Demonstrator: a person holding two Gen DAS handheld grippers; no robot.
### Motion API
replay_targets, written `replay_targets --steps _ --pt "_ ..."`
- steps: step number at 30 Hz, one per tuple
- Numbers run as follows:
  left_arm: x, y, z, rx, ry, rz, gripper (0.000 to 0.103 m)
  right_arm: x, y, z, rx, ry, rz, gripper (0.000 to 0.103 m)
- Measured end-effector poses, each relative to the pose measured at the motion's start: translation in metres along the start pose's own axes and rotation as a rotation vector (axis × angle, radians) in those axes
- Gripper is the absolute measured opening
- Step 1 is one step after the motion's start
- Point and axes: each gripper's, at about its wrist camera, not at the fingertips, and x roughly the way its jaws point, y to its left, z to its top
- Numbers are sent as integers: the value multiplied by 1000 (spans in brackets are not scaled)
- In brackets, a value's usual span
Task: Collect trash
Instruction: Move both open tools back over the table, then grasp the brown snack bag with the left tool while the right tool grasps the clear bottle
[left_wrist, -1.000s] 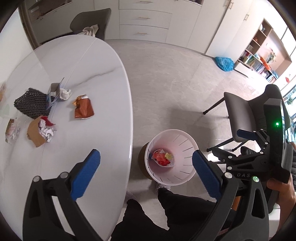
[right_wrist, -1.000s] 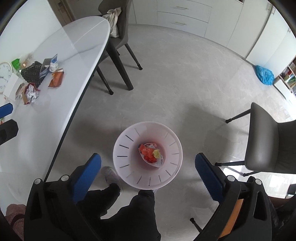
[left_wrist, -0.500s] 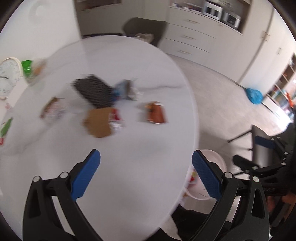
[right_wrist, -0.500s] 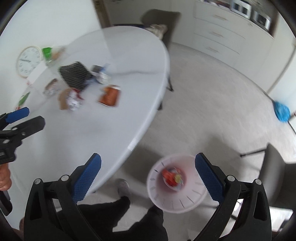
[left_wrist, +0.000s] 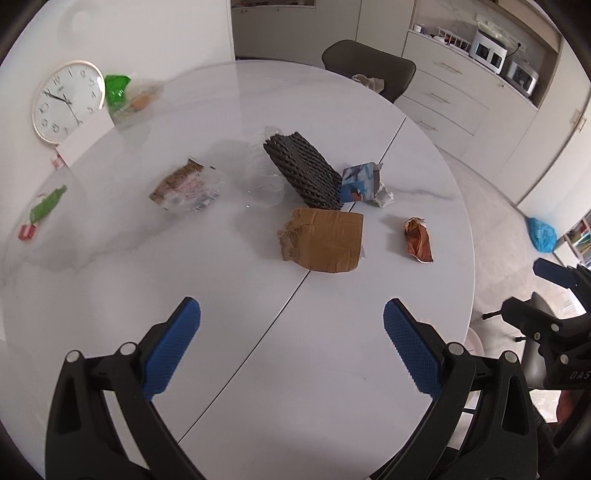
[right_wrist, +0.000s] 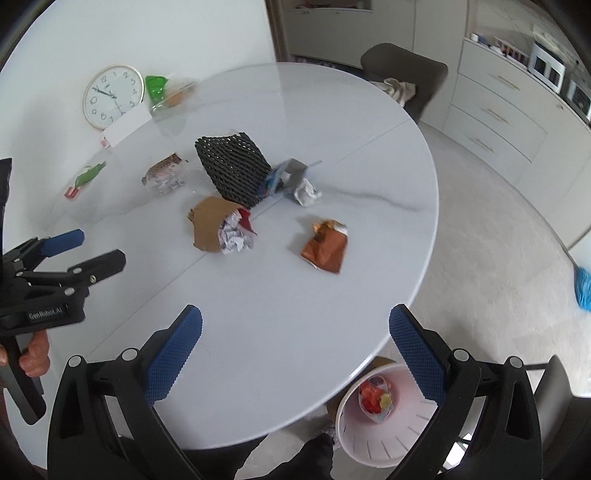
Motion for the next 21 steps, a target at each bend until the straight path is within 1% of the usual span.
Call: replay_targets --steps 5,7,9,11,14,15,18,19,21 --pt "20 -8 9 43 -12 -7 95 10 -1 15 0 11 -9 101" --pt "30 -5 18 32 -16 -29 95 13 -4 22 7 13 -4 101" --pt "37 2 29 25 -20 -32 95 15 -8 29 7 14 -4 101" --pt "45 14 43 32 -44 -9 95 19 -10 39 -5 18 -4 101" --pt "58 43 65 46 -82 57 95 28 -8 55 -36 22 -9 101" --pt "67 56 74 57 -89 96 95 32 -7 62 -49 25 -12 101" --pt "88 84 90 94 -93 148 95 47 -1 81 -78 34 -15 101" --pt "97 94 96 112 -90 157 95 54 3 89 -88 39 -9 101" --pt "111 115 108 120 -79 134 95 64 9 100 -105 47 0 101"
